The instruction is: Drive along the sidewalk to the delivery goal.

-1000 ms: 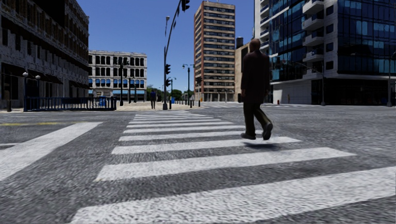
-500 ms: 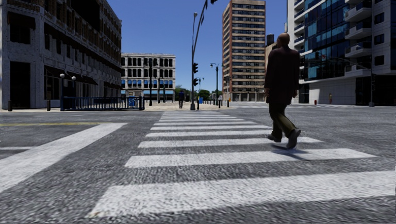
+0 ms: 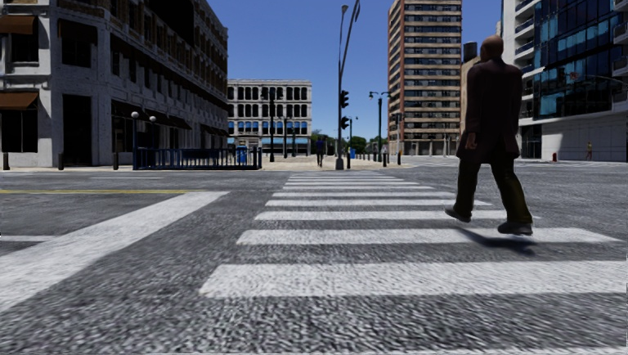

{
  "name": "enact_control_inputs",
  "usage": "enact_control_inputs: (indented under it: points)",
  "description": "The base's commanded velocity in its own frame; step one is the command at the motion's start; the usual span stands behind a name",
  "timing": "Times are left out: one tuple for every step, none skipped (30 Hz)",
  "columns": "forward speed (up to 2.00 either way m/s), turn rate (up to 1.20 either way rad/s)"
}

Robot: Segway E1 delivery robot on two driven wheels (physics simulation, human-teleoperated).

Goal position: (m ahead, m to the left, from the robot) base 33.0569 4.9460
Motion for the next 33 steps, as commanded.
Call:
enact_control_inputs:
  points:
    - [1.37,0.39]
    - [1.37,0.39]
    - [1.37,0.39]
    - [1.37,0.39]
    - [1.37,0.39]
    - [1.37,0.39]
    - [1.37,0.37]
    - [1.37,0.37]
    - [1.37,0.22]
    - [1.37,0.00]
    - [1.37,0.00]
    - [1.37,0.00]
    - [1.37,0.00]
    - [1.37,0.00]
    - [1.37,0.00]
    - [1.37,0.00]
    - [1.37,0.00]
    - [1.37,0.00]
    - [1.37,0.00]
    - [1.37,0.00]
    - [1.37,0.00]
    - [1.37,0.00]
    - [1.37,0.00]
    - [1.37,-0.06]
    - [1.37,-0.06]
    - [1.37,-0.17]
    - [1.37,-0.22]
    - [1.37,-0.23]
    - [1.37,-0.23]
    - [1.37,-0.23]
    - [1.37,-0.24]
    - [1.37,-0.24]
    - [1.37,-0.24]
